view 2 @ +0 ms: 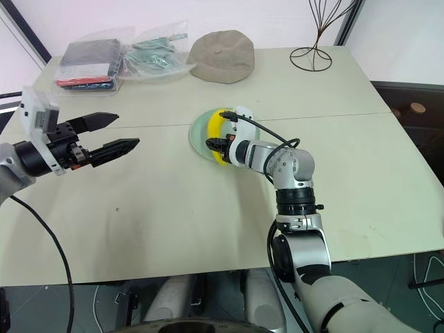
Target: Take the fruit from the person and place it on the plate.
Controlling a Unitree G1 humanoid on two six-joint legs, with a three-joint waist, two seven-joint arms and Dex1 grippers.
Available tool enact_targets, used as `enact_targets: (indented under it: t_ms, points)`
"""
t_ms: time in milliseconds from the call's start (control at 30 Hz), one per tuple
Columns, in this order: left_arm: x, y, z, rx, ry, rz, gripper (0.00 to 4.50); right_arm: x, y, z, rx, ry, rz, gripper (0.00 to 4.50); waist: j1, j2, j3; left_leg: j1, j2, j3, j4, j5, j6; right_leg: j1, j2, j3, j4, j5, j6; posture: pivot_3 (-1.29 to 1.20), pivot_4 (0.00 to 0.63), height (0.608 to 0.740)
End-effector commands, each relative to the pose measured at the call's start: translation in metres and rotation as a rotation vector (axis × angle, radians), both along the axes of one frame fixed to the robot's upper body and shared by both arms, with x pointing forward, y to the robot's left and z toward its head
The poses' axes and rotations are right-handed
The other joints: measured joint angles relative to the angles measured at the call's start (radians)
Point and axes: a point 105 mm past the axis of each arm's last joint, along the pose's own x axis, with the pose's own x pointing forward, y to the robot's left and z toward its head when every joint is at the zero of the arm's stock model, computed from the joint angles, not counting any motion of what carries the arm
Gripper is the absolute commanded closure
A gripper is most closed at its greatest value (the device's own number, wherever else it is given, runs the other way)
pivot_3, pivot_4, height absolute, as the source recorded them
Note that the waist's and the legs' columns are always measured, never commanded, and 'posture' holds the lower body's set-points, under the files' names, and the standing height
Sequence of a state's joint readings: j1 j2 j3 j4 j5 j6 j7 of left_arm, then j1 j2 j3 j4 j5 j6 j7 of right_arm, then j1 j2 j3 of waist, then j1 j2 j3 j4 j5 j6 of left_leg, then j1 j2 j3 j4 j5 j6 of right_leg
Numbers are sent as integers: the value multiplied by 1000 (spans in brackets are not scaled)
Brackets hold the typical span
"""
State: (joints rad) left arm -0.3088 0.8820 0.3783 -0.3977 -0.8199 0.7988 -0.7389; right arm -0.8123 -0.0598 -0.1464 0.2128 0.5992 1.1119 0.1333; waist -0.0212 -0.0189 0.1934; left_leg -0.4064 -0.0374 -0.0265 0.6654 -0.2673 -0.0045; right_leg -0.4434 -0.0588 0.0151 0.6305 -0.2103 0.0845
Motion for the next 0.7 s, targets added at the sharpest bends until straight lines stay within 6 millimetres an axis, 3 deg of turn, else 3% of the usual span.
enact_targets:
  t_ms: [33, 367, 467, 600, 700]
  points:
    - [-5, -2, 12, 3, -51, -8, 0, 8, 2, 15, 19, -57, -4, 3290, 0, 0, 0, 0, 0, 0, 0, 0, 0, 0, 0, 0, 0, 0, 0, 0, 150, 740]
    - [-5, -4, 12, -7, -59, -6, 0, 26, -5, 20, 16, -92, -40, 3290, 0, 0, 0, 0, 0, 0, 0, 0, 0, 0, 0, 0, 0, 0, 0, 0, 150, 740]
    - [-4, -4, 12, -8, -62, -7, 0, 30, -6, 24, 20, -104, -45, 2194, 0, 0, 0, 0, 0, 0, 0, 0, 0, 0, 0, 0, 0, 0, 0, 0, 150, 740]
    - [-4, -5, 12, -10, -64, -7, 0, 33, -7, 29, 26, -116, -49, 156, 0, 0, 0, 0, 0, 0, 0, 0, 0, 0, 0, 0, 0, 0, 0, 0, 150, 740]
    - [-3, -5, 12, -12, -66, -10, 0, 34, -8, 32, 26, -119, -49, 23, 0, 0, 0, 0, 0, 0, 0, 0, 0, 0, -1, 0, 0, 0, 0, 0, 150, 740]
